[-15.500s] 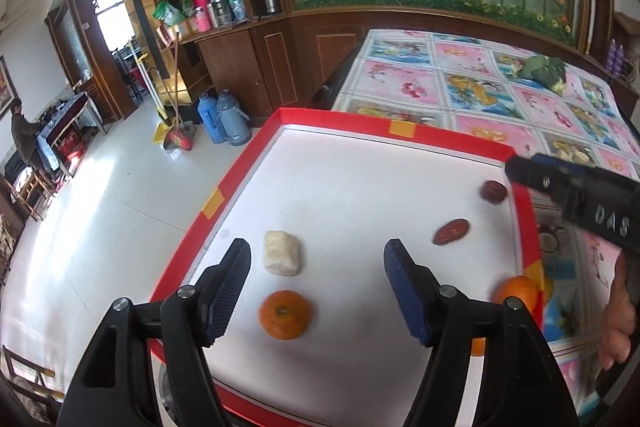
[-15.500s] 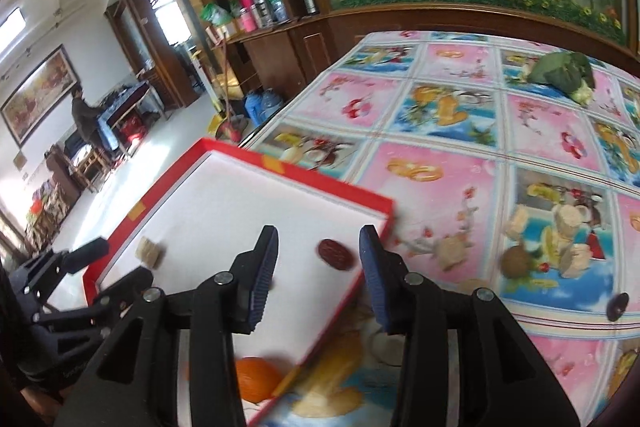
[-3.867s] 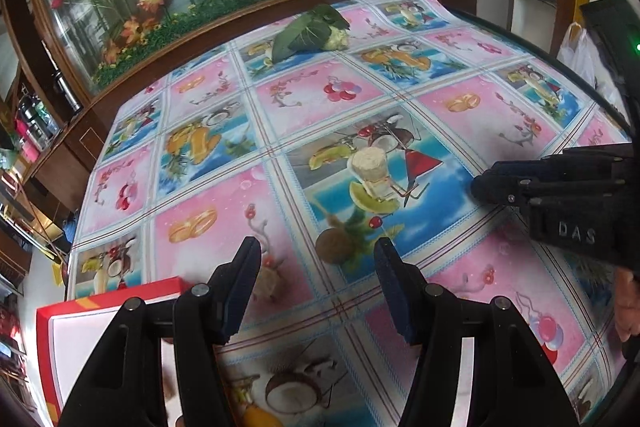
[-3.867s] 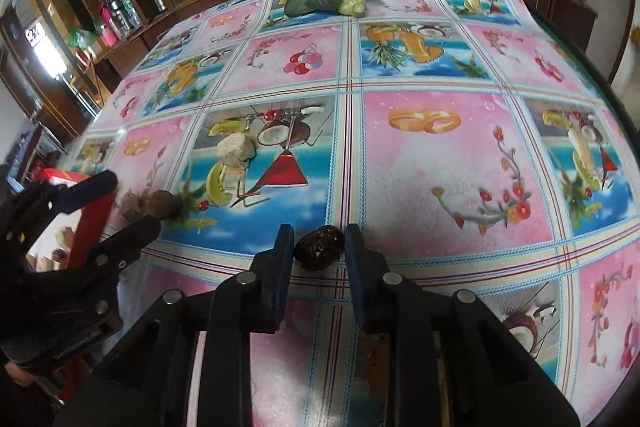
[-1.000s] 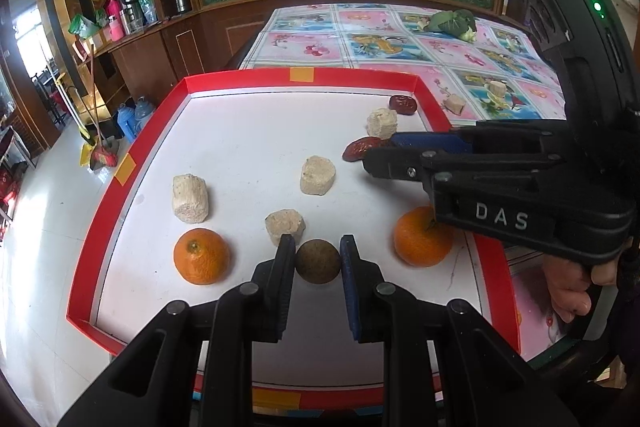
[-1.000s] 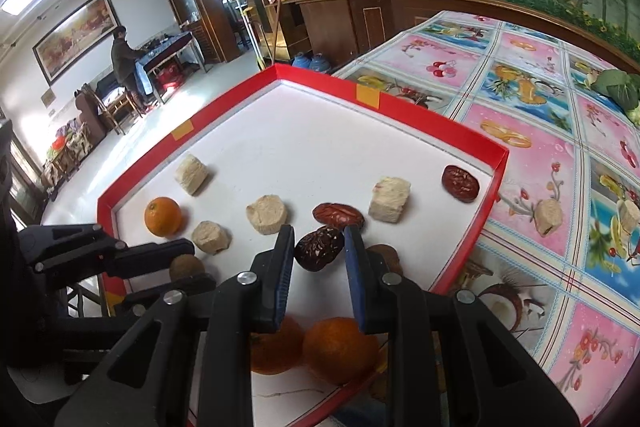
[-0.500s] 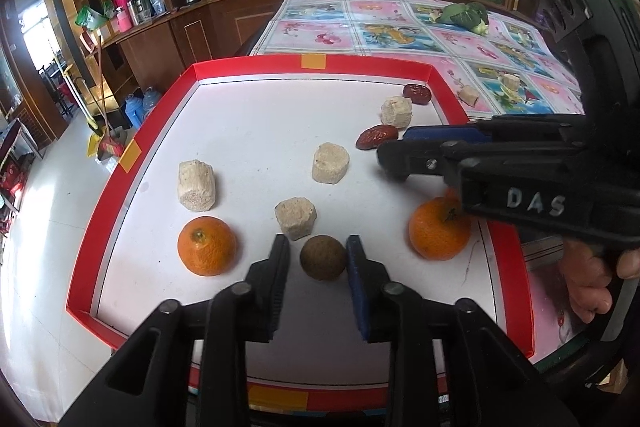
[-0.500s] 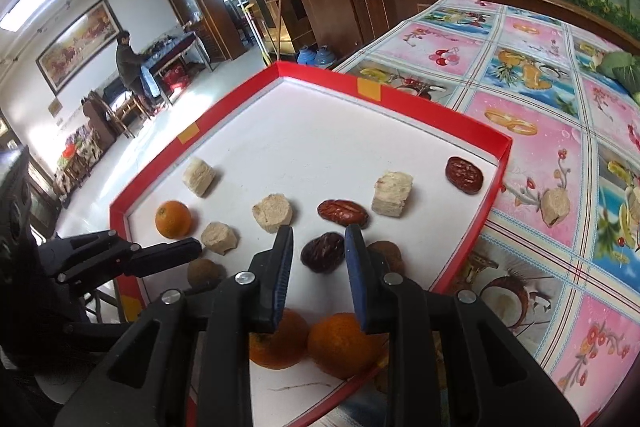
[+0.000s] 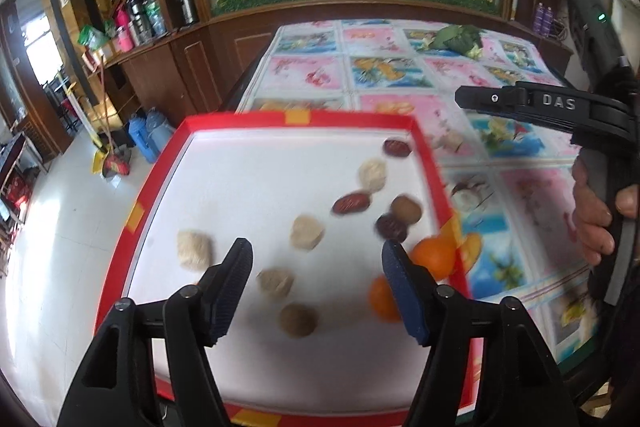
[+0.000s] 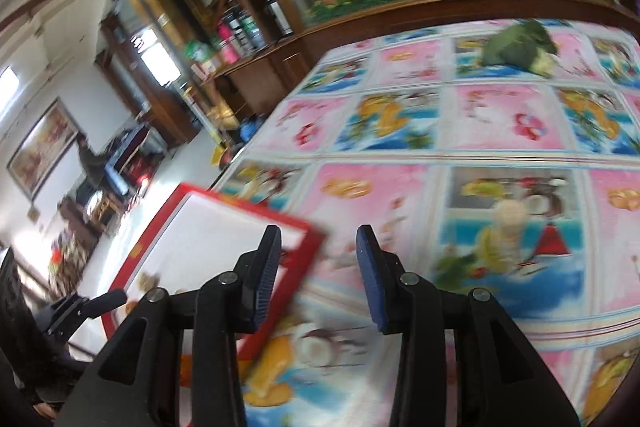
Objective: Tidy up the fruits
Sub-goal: 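Grasp a pale cube with the right gripper while the left gripper grasps another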
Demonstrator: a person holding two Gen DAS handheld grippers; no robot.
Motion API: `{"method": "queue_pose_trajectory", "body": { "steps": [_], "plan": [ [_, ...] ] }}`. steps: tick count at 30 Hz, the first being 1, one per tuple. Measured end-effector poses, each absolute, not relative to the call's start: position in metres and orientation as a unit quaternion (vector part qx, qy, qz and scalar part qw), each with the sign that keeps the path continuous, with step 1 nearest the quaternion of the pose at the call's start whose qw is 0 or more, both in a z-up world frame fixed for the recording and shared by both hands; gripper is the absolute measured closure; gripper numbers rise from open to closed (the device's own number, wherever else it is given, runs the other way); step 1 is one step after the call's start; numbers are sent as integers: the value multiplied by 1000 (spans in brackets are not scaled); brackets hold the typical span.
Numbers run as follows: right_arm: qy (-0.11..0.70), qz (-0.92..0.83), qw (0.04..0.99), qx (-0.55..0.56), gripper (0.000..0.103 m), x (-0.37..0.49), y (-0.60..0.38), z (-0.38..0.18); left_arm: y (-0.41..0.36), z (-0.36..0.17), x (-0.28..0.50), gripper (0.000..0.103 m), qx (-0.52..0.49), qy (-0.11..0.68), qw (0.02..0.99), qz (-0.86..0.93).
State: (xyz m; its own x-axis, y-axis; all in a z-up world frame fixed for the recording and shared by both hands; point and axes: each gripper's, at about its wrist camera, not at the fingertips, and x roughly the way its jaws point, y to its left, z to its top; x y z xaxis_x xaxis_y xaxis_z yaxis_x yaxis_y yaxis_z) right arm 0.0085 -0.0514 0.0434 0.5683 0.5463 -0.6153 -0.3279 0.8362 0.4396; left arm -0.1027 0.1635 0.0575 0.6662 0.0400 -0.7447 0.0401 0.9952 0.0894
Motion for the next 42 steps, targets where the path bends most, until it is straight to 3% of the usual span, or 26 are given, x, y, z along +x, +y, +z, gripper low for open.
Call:
{"method": "queue_pose_trajectory", "body": {
  "steps": [9, 26, 29, 32, 37, 42],
  "plan": [
    [415, 158, 878, 179, 62, 48, -134, 28, 98, 64, -57, 32, 66, 394, 914, -76],
    [450, 99, 883, 94, 62, 62, -114, 1, 57, 47, -41, 32, 97, 416, 896, -120],
    [449, 76, 888, 57, 73, 60, -106, 1, 54, 45, -37, 32, 101, 419, 894, -120],
    [451, 69, 888, 49, 73, 60, -107, 2, 48, 44, -33, 32, 110, 417, 894, -121],
    [464, 46, 877, 114, 73, 63, -136, 4, 39, 40, -15, 40, 113, 426, 889, -126],
    [474, 35, 864, 165, 73, 64, -155, 4, 36, 28, 12, 57, 113, 448, 878, -125]
  ]
}}
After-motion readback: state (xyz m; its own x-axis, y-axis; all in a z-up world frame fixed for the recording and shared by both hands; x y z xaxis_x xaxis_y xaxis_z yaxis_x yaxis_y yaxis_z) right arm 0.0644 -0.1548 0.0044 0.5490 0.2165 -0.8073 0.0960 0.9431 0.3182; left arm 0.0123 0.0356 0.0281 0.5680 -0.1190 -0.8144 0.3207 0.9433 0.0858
